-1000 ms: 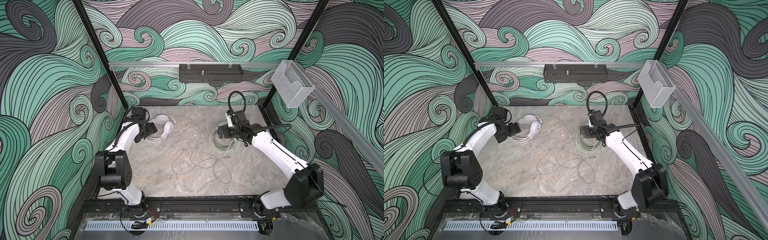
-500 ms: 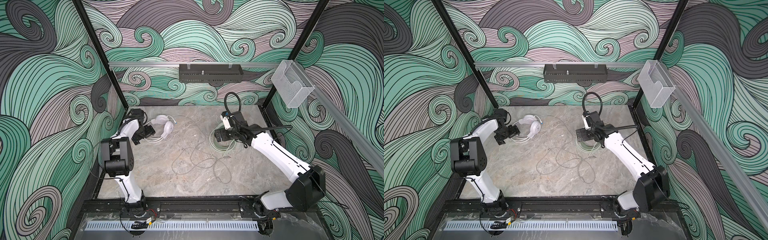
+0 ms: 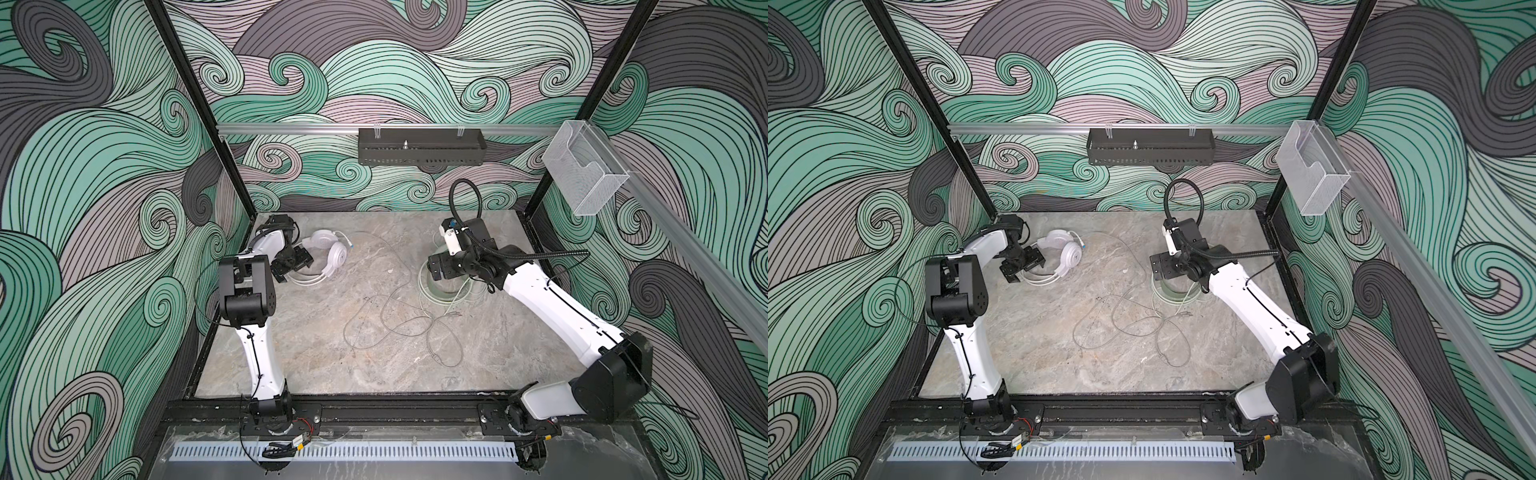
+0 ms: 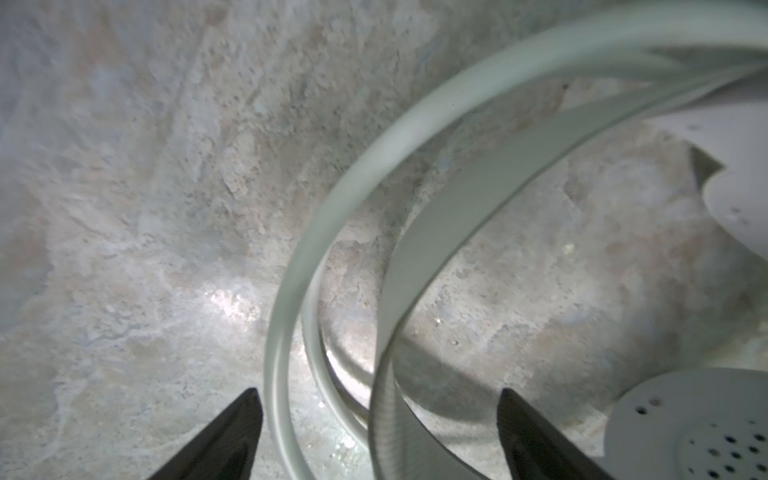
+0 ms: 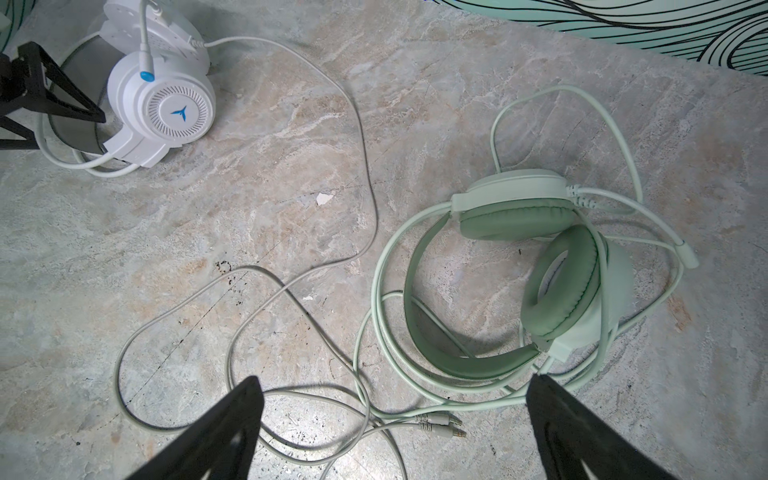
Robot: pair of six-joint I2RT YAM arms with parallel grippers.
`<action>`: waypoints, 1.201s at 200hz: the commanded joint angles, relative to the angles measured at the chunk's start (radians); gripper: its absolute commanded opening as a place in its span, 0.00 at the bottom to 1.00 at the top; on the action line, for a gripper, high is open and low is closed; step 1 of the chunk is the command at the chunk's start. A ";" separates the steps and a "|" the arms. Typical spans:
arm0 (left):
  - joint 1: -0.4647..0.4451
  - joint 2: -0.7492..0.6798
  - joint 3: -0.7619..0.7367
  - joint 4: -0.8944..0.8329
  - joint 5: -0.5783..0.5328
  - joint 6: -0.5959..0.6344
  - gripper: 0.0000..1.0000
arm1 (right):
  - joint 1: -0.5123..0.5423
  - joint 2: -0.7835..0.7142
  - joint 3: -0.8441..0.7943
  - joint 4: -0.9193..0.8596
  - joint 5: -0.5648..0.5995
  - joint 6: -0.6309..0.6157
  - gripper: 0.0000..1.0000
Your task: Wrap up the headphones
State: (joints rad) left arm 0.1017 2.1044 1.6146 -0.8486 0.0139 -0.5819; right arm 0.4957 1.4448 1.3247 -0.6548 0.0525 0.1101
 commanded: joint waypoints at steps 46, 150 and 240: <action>-0.002 0.010 -0.075 0.002 -0.010 -0.024 0.62 | 0.006 -0.016 0.031 -0.013 0.021 -0.006 1.00; -0.075 -0.184 -0.262 0.039 -0.030 0.042 0.00 | 0.007 -0.030 0.075 -0.055 0.030 -0.010 0.99; -0.288 -0.423 -0.350 -0.018 -0.026 0.031 0.00 | 0.010 -0.050 0.061 -0.074 -0.001 0.002 0.99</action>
State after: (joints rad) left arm -0.1387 1.7256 1.3193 -0.8360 -0.0265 -0.5278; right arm 0.4973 1.4033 1.3796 -0.7124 0.0677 0.1081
